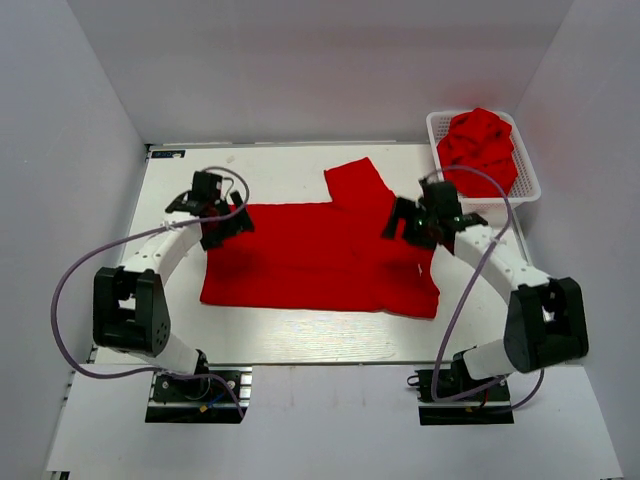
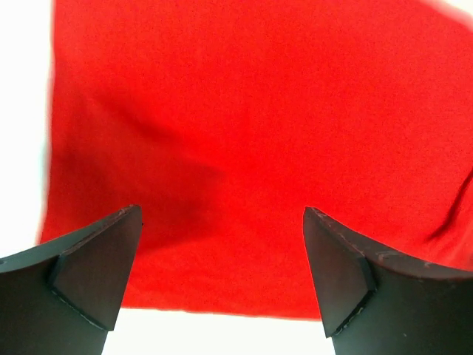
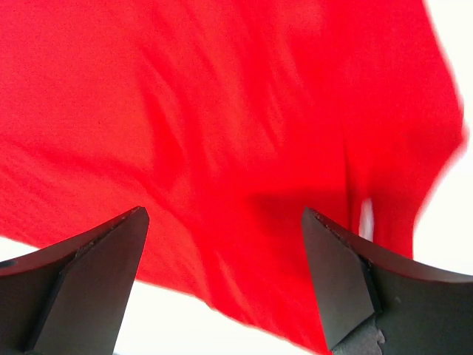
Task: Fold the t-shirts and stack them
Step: Fold the flattened tshirt in 1/3 of the way, then grap the side of the flattened tshirt furthest away from the robot with both arms
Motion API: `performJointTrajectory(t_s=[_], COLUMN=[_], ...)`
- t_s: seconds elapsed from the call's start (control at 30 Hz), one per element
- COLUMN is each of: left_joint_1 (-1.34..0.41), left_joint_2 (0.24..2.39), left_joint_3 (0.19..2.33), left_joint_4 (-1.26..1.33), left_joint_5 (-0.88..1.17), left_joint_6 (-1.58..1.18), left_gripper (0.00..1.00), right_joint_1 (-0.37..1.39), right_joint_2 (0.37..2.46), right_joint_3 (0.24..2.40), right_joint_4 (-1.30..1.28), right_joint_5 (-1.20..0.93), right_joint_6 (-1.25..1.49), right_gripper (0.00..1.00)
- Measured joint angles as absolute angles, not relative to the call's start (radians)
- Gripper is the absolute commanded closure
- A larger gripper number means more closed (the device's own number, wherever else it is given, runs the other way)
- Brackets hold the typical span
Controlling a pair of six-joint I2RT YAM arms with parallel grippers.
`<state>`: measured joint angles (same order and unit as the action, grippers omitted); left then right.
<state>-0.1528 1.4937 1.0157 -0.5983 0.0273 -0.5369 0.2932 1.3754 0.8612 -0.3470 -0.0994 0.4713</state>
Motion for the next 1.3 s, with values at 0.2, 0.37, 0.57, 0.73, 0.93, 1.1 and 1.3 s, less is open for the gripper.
performJointTrajectory(t_s=[0.2,0.37,0.57,0.73,0.93,1.1,1.3], left_joint_1=[-0.100,-0.019,0.035,0.030,0.027,0.016,0.011], left_joint_2=[1.734,1.987,2.189,2.210,2.211,2.212,2.216], left_joint_3=[1.401,1.602,1.750,1.770,1.751,1.708,1.706], left_joint_4=[-0.656,-0.691,-0.725,-0.720,-0.686,-0.668,-0.642], left_joint_5=[-0.125,-0.147,-0.178,-0.183,-0.183,-0.215,-0.208], left_joint_6=[-0.531,-0.531,-0.515,-0.494,-0.476,-0.461,-0.451], left_gripper=[0.00,0.00,0.00,0.00,0.06,0.26,0.77], right_joint_1=[0.292,0.289,0.276,0.254,0.235,0.231,0.231], right_joint_2=[1.671,2.017,2.330,2.362,2.387,2.410,2.413], right_joint_3=[1.295,1.730,2.106,2.077,2.081,2.082,2.081], right_joint_4=[-0.273,-0.315,-0.310,-0.222,-0.131,-0.115,-0.101], right_joint_5=[-0.094,-0.083,-0.062,-0.054,-0.042,-0.036,-0.036], right_joint_6=[0.391,0.326,0.277,0.257,0.246,0.246,0.246], right_gripper=[0.10,0.10,0.10,0.10,0.10,0.10,0.10])
